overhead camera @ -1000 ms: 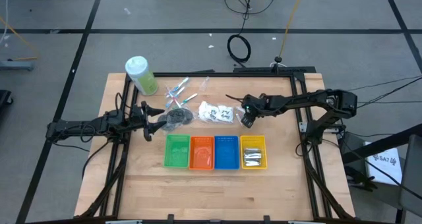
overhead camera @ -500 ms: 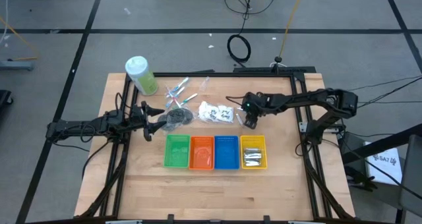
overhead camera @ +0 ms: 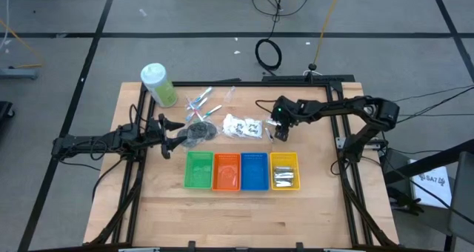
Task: Pick & Place Travel size toiletries
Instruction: Put the silver nail cutter into the yellow basket
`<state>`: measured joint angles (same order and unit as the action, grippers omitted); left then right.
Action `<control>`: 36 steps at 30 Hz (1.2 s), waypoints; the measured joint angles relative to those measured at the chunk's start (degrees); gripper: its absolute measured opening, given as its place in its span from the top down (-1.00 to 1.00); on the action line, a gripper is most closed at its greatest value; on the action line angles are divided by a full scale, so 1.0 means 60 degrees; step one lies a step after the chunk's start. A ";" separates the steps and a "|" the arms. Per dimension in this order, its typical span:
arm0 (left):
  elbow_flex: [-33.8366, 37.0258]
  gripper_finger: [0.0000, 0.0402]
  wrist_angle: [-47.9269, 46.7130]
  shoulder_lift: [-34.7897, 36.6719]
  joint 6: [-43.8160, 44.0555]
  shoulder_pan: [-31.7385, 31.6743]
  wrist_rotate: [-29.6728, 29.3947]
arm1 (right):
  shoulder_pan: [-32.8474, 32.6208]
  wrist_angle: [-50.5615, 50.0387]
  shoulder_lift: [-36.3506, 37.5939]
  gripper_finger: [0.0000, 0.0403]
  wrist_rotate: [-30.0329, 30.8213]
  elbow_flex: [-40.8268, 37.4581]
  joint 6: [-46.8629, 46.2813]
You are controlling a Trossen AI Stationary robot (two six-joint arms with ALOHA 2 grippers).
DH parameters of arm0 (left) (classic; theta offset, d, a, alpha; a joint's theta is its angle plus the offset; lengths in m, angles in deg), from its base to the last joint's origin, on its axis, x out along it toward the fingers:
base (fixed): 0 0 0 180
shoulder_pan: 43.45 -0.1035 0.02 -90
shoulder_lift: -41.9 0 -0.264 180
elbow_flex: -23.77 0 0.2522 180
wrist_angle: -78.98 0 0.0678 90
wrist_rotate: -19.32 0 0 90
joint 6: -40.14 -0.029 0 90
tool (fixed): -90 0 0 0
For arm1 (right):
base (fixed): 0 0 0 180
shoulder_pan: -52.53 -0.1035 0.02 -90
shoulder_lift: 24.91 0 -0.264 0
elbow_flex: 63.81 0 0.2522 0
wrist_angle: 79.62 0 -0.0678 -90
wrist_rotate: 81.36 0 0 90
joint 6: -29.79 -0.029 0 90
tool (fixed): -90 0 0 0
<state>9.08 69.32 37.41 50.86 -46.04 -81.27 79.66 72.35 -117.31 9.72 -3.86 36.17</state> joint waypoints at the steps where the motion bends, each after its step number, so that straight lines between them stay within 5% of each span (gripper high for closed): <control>1: 0.0002 -0.40 0.0000 0.0001 0.0001 0.0000 0.0000 | 0.0016 0.0012 -0.0057 -0.05 -0.0087 0.0008 0.0114; 7: 0.0002 -0.40 0.0000 0.0002 0.0000 0.0000 0.0000 | 0.0040 -0.0011 -0.0139 0.08 -0.0620 0.0008 0.0298; 21: 0.0000 -0.40 0.0000 0.0003 0.0000 0.0000 0.0000 | 0.0037 -0.0009 -0.0159 0.73 -0.0744 -0.0014 0.0198; 36: 0.0002 -0.40 0.0000 0.0003 0.0002 0.0000 0.0000 | -0.0999 -0.0795 0.2261 0.74 -0.0779 -0.0055 -0.0227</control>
<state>9.09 69.32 37.43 50.87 -46.04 -81.27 73.67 67.58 -103.74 5.05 -4.19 34.80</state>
